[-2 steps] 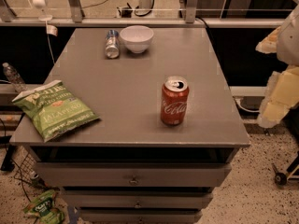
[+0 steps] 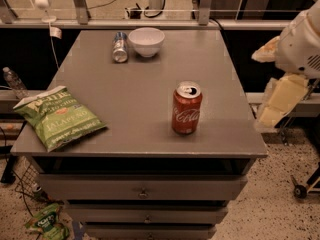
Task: Move coke can near green jalapeno chip bag
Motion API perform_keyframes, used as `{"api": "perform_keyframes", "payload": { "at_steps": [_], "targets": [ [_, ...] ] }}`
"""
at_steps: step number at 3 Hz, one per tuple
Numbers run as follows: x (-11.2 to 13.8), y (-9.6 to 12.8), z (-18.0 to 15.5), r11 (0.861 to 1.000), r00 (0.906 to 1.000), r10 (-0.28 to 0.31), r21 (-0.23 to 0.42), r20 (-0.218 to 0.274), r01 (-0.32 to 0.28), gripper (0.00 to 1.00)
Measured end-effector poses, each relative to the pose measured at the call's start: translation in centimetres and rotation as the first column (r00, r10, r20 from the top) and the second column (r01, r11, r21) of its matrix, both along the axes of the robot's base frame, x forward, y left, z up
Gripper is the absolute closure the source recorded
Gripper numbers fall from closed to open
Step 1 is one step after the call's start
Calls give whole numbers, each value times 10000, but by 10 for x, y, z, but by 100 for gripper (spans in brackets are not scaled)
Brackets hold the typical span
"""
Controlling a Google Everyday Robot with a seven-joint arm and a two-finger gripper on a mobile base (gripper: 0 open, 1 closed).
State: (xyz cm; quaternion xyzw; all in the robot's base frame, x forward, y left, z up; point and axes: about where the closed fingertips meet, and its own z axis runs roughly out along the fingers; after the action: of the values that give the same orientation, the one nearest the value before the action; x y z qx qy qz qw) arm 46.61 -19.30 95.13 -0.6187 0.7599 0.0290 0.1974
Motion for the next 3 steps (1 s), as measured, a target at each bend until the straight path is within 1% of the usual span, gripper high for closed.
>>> {"api": "perform_keyframes", "payload": {
  "at_steps": [1,2,3],
  "targets": [
    [17,18,-21,9941,9983,507,972,-289,-476,0],
    [31,50,-53,9689,9878,1282,2240,-888,-1056,0],
    [39,70,-73,9439,9776,1741,3028,-1184,-1315,0]
  ]
}}
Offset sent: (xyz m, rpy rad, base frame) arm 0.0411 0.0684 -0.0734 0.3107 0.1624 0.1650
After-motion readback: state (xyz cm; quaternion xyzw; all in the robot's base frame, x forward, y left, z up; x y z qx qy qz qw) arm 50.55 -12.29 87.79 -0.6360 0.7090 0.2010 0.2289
